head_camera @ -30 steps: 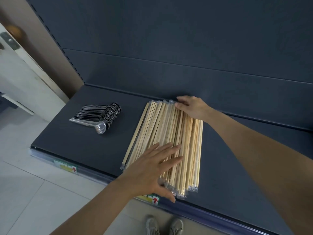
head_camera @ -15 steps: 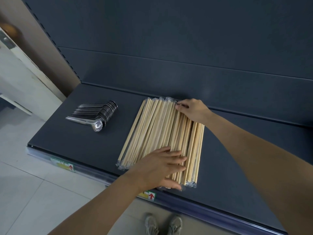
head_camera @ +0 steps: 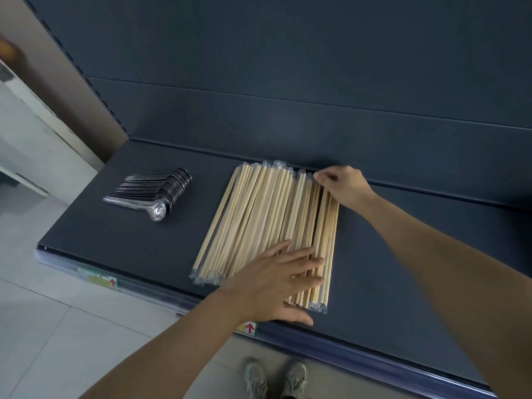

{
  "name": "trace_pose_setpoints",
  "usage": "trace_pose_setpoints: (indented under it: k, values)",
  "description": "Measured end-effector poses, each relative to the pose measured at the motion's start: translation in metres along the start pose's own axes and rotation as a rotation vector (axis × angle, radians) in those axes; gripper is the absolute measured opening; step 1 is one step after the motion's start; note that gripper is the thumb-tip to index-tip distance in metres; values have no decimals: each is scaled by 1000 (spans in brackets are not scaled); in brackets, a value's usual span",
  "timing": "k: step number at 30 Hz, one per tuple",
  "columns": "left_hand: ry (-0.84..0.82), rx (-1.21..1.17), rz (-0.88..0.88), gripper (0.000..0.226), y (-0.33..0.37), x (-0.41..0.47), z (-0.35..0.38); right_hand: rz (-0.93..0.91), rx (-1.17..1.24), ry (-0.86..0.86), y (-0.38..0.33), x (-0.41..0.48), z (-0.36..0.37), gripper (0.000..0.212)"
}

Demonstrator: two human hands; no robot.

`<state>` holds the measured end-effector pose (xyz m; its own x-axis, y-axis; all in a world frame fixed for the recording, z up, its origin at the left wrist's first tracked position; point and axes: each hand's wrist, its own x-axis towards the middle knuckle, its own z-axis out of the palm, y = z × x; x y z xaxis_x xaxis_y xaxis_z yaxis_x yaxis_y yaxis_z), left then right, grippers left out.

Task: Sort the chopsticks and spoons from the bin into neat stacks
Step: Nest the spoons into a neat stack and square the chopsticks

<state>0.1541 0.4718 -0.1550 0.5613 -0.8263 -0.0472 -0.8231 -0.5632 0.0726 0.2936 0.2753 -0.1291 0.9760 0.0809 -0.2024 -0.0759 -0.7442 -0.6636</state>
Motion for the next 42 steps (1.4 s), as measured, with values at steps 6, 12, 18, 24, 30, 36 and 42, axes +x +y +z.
trace_pose_setpoints:
  k: [6, 12, 18, 24, 30, 36, 42]
  values:
    - [62, 13, 79, 51, 0, 0, 8, -32, 77, -11, 2, -13, 7, 37]
    - [85, 59, 78, 57, 4, 0, 4, -47, 73, -4, 6, -7, 2, 49]
    - [67, 117, 125, 65, 17, 15, -2, -51, 29, -43, 9, -5, 7, 48]
    - [107, 14, 94, 41, 18, 15, 10, -96, 43, -38, 9, -10, 9, 37]
    - [131, -68, 120, 34, 19, 17, 13, -87, 32, -59, 12, -12, 4, 39]
    - [305, -155, 16, 63, 10, 4, -9, -119, 21, -14, -4, -13, 4, 49]
    - [259, -140, -243, 79, -50, -59, -23, -157, -86, -38, -43, 1, 21, 55]
